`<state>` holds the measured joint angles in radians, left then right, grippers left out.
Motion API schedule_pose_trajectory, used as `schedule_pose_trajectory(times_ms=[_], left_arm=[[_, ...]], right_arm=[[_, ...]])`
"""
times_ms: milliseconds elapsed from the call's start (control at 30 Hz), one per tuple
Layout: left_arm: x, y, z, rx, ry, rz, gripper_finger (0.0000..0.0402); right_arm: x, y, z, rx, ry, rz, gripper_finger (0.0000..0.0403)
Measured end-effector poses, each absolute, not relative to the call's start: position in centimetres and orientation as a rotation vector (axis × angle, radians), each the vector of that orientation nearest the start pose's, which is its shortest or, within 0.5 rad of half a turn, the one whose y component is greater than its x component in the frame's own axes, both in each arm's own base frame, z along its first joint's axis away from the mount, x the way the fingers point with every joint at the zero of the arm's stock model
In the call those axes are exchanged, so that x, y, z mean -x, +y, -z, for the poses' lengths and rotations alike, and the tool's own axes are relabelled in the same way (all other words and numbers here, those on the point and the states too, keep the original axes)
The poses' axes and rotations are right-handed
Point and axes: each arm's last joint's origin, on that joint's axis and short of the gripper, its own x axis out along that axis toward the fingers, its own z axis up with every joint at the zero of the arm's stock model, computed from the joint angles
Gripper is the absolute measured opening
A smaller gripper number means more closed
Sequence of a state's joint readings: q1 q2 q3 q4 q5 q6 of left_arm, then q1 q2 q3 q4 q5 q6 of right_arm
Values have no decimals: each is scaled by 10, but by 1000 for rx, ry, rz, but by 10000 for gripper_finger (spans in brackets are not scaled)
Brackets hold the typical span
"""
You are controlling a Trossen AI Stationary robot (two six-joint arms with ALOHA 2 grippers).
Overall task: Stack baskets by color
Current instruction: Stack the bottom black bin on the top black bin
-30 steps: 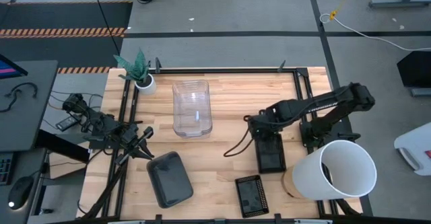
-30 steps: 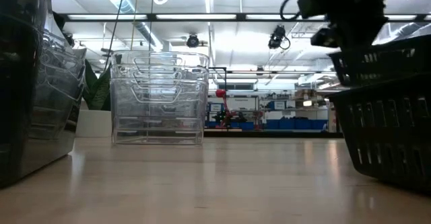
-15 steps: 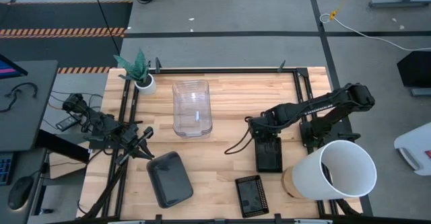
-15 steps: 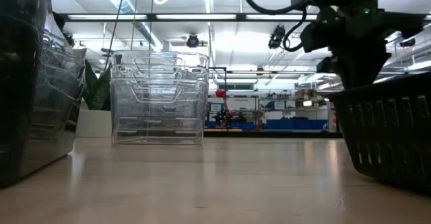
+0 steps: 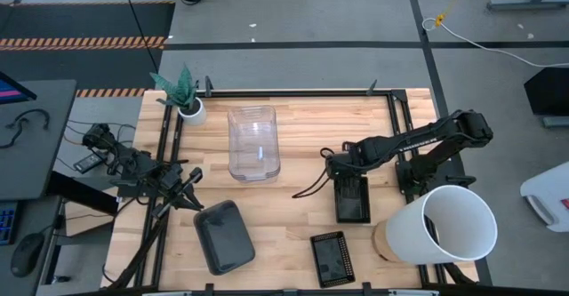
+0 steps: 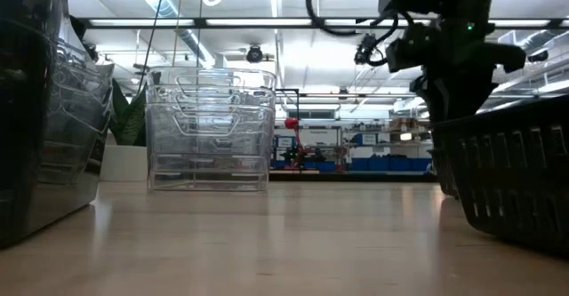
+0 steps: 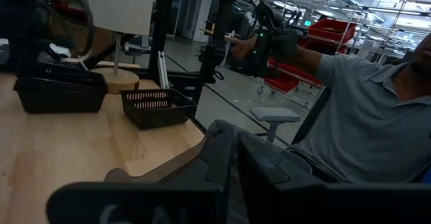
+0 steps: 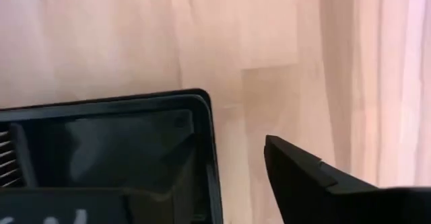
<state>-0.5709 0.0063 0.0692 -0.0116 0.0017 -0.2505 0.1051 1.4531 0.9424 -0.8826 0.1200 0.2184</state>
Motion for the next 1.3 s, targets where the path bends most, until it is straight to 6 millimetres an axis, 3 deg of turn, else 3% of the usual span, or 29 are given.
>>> schedule_pose_trajectory(times_ms=[200, 267, 467, 600, 900, 1033, 1300], left_arm=[[-78, -50, -185, 259, 22, 576, 35], [-78, -50, -185, 258, 22, 576, 33], [-78, -50, -185, 259, 22, 576, 28], [-78, -50, -185, 259, 22, 576, 34], [-78, -50, -185, 258, 22, 576, 37], [-79, -50, -185, 259, 22, 576, 32], [-78, -50, -186, 259, 22, 576, 35]], right_arm=[[-259, 21, -184, 11, 1436, 163, 188], [-264, 20, -186, 12, 1451, 166, 189], [-272, 20, -220, 17, 1463, 188, 188], [-283, 23, -244, -54, 1355, 209, 188], [-308, 67, -257, -57, 1033, 26, 188], [-309, 85, -254, -82, 1020, 3, 188], [-326, 120, -228, -103, 1084, -54, 188]])
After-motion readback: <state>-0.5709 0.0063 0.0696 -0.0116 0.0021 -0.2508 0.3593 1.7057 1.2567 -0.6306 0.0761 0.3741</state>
